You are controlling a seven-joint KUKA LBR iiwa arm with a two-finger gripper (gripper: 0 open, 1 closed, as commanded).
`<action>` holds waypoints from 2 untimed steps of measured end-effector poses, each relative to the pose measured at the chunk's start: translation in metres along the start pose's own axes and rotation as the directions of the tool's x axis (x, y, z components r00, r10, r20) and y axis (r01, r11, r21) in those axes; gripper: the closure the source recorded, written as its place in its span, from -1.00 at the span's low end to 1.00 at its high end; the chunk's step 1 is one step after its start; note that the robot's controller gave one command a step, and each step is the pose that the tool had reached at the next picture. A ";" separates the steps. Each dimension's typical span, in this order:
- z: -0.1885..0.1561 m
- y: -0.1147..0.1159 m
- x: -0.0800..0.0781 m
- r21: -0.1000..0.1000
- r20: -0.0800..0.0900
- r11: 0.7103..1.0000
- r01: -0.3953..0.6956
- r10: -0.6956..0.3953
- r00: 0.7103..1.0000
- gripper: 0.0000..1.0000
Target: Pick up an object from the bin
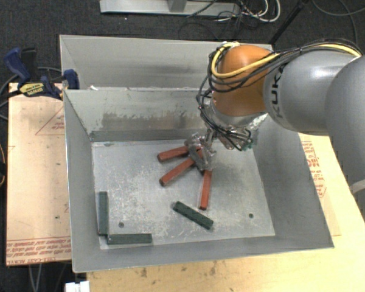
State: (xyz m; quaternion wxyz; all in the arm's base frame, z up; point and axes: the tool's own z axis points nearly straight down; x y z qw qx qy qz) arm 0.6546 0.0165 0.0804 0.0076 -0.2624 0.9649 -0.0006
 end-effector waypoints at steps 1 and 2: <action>0.007 0.002 0.004 -0.003 -0.006 1.000 0.001 -0.001 1.000 -1.00; 0.009 0.002 0.005 -0.005 -0.009 1.000 0.001 -0.001 1.000 1.00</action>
Offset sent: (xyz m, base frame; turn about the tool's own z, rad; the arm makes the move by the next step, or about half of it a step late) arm 0.0000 0.0000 0.0000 0.0000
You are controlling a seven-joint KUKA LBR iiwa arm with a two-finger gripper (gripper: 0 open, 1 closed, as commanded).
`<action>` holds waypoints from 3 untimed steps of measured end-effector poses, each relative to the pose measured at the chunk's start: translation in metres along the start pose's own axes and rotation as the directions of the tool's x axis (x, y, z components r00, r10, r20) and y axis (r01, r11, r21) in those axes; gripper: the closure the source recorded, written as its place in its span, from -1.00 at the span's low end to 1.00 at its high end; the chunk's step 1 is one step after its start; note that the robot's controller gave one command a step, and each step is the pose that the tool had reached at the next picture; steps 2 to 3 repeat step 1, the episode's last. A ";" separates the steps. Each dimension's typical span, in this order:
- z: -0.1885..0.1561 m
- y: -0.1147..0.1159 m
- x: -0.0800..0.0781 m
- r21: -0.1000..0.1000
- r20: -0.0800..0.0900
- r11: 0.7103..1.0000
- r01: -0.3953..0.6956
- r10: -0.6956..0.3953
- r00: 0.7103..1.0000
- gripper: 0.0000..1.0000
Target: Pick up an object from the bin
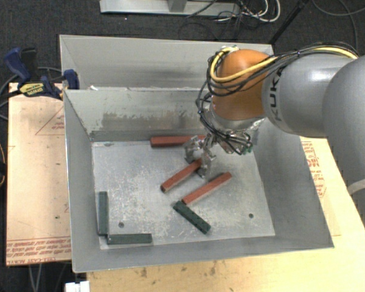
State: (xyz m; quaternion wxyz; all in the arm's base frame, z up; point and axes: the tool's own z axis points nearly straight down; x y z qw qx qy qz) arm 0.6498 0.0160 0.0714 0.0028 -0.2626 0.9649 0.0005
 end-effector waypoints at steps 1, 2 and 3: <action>-0.153 0.021 0.037 0.004 0.003 0.972 0.235 -0.235 0.972 1.00; -0.153 0.021 0.037 0.004 0.003 0.972 0.235 -0.235 0.972 1.00; -0.153 0.021 0.037 0.004 0.003 0.972 0.235 -0.235 0.972 1.00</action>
Offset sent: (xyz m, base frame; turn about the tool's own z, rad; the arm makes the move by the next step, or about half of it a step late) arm -0.0450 -0.0022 0.1487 -0.2401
